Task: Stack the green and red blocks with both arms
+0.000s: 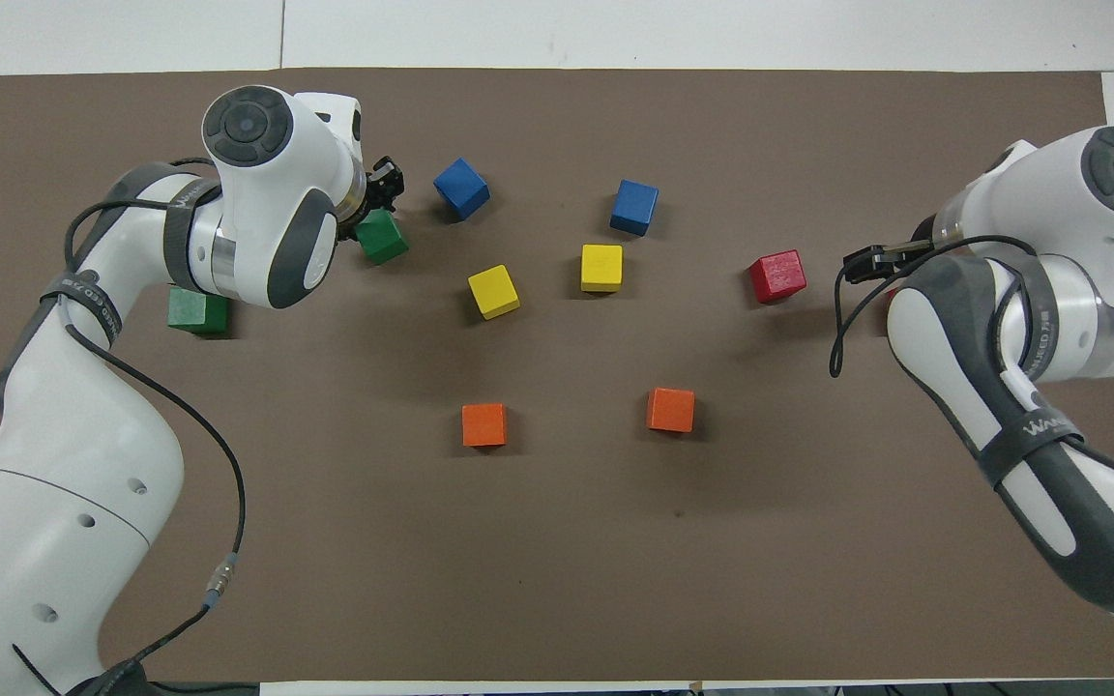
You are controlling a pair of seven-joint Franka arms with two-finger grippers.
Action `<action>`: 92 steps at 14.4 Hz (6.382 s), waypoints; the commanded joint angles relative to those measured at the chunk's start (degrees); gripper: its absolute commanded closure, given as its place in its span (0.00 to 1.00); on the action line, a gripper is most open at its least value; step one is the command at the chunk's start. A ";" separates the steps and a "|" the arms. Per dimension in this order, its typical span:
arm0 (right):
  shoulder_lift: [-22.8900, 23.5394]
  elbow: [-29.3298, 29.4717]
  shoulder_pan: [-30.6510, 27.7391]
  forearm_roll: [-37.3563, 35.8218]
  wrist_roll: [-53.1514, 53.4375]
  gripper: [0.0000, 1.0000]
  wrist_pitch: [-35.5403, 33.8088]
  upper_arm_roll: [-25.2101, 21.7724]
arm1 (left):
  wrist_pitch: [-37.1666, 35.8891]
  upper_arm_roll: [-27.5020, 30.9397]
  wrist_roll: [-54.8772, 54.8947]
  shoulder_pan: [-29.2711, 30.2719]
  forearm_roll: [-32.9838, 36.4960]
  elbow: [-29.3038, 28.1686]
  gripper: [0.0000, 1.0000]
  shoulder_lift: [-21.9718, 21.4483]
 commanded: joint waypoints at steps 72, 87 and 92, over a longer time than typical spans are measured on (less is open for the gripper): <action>-8.35 5.04 -6.95 -0.10 4.33 0.00 -15.37 1.16 | -45.50 -1.94 51.70 19.21 -3.65 -7.60 0.00 -37.35; -17.08 12.15 -7.74 0.08 -4.02 0.00 -35.23 1.86 | -42.59 -2.20 51.97 18.42 -3.74 -7.43 0.00 -37.53; -16.81 13.12 -7.65 -0.97 -3.85 0.00 -36.30 1.86 | -42.59 -2.20 51.79 18.33 -3.92 -7.34 0.00 -37.53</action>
